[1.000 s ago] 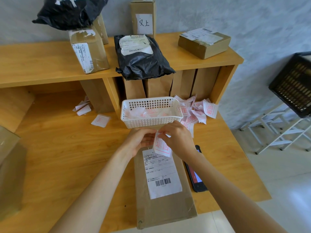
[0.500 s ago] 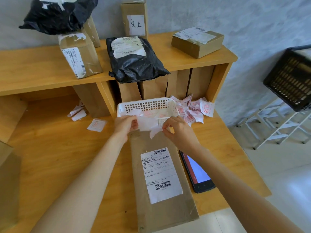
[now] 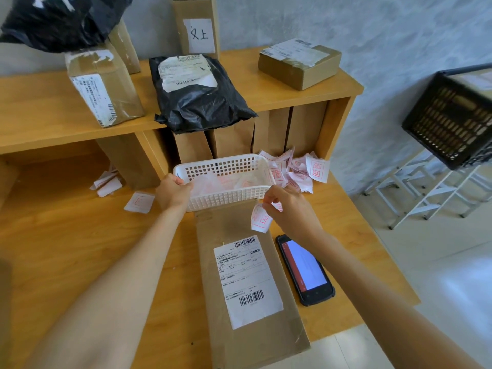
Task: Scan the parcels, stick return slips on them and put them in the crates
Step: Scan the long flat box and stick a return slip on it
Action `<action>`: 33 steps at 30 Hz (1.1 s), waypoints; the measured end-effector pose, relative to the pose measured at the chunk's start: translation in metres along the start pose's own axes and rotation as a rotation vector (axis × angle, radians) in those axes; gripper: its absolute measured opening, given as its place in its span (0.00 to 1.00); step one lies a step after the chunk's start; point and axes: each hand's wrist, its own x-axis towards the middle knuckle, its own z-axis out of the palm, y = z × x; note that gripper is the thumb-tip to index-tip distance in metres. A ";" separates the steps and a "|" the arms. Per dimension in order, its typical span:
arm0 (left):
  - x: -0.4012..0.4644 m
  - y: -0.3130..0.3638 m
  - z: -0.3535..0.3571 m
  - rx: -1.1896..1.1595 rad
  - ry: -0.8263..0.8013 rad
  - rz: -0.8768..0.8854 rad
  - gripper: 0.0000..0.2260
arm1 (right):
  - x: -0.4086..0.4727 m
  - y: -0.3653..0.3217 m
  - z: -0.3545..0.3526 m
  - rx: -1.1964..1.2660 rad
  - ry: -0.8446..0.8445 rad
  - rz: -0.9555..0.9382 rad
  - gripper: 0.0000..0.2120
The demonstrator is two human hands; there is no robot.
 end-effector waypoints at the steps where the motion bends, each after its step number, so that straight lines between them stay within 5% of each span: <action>1: -0.003 0.002 -0.001 -0.011 -0.007 0.021 0.08 | 0.001 -0.001 0.001 0.000 -0.007 0.001 0.03; 3: -0.014 0.011 0.000 -0.065 -0.099 0.085 0.05 | 0.005 -0.004 0.002 0.002 -0.024 -0.009 0.03; 7: -0.051 0.025 -0.001 -0.225 -0.574 0.155 0.04 | 0.014 -0.010 0.005 0.011 -0.072 -0.036 0.02; 10: -0.071 0.021 -0.003 -0.289 -0.718 0.141 0.04 | 0.021 -0.012 0.008 0.013 -0.095 -0.045 0.02; 20: -0.090 -0.008 -0.007 -0.372 -0.682 0.017 0.03 | 0.029 -0.023 0.022 0.071 -0.143 -0.039 0.04; 25: -0.087 -0.016 -0.012 -0.521 -0.534 -0.099 0.02 | 0.028 -0.019 0.022 0.148 -0.098 0.240 0.15; 30: -0.084 -0.027 -0.013 -0.534 -0.441 -0.122 0.02 | 0.020 -0.007 0.031 0.143 -0.364 0.437 0.17; 33: -0.085 -0.029 -0.010 -0.543 -0.446 -0.145 0.02 | 0.016 -0.009 0.038 0.224 -0.374 0.475 0.15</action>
